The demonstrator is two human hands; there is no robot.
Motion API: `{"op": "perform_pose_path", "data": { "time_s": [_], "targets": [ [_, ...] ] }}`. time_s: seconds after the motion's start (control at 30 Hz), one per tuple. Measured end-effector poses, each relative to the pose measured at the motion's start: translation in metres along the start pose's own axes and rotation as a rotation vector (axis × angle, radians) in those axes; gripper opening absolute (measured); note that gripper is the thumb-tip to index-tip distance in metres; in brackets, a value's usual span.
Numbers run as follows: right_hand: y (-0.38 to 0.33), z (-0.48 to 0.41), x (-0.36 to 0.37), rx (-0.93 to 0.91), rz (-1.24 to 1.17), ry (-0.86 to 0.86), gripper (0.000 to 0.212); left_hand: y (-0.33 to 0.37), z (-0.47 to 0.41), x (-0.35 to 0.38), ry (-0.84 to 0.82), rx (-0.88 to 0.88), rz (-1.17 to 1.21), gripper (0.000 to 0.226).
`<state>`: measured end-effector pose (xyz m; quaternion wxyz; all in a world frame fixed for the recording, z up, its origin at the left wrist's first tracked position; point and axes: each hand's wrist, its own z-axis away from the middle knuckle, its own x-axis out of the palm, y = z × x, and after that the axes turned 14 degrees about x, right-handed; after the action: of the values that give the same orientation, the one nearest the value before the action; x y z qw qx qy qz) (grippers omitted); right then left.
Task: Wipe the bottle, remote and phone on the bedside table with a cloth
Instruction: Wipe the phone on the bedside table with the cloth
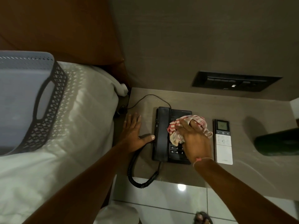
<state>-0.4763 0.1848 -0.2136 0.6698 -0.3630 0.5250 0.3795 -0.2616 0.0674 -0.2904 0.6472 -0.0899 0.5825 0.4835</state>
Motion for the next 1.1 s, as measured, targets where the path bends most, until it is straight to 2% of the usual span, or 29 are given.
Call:
{"op": "perform_pose_path", "data": {
  "time_s": [0.07, 0.13, 0.2, 0.33, 0.47, 0.53, 0.67, 0.83, 0.93, 1.0, 1.1],
  "targets": [
    [0.015, 0.009, 0.006, -0.040, 0.113, -0.045, 0.076, 0.000, 0.000, 0.000, -0.007, 0.000, 0.007, 0.119],
    [0.031, 0.017, 0.007, -0.035, 0.110, -0.073, 0.075, 0.000, -0.001, -0.001, -0.020, -0.003, 0.005, 0.121],
    [0.043, 0.010, 0.000, 0.023, 0.026, -0.050, 0.069, -0.001, -0.001, -0.001, -0.027, -0.003, -0.006, 0.123],
    [0.032, -0.035, -0.016, 0.121, -0.172, 0.135, 0.065, -0.004, -0.003, 0.003, -0.021, 0.004, -0.015, 0.124],
    [-0.003, -0.057, -0.006, 0.061, -0.244, 0.062, 0.069, -0.003, -0.004, 0.006, -0.012, -0.003, -0.040, 0.121],
    [-0.007, -0.036, 0.009, 0.128, -0.237, 0.071, 0.077, -0.002, -0.004, 0.005, -0.022, -0.004, -0.036, 0.119],
    [-0.002, 0.056, 0.041, 0.088, -0.164, 0.130, 0.088, 0.000, -0.004, 0.004, -0.034, -0.012, -0.052, 0.118],
    [0.017, 0.126, 0.059, -0.018, -0.153, -0.028, 0.087, 0.001, -0.005, 0.003, -0.058, -0.023, -0.042, 0.117],
    [0.020, 0.106, 0.032, 0.178, -0.416, 0.027, 0.090, 0.001, -0.005, 0.002, -0.060, -0.024, -0.048, 0.117],
    [0.016, 0.061, 0.007, 0.293, -0.472, 0.121, 0.090, 0.000, -0.005, 0.002, -0.058, -0.018, -0.044, 0.117],
    [0.003, -0.015, -0.013, 0.238, -0.376, 0.165, 0.077, 0.000, -0.006, 0.001, -0.052, -0.012, -0.039, 0.114]
  ]
}}
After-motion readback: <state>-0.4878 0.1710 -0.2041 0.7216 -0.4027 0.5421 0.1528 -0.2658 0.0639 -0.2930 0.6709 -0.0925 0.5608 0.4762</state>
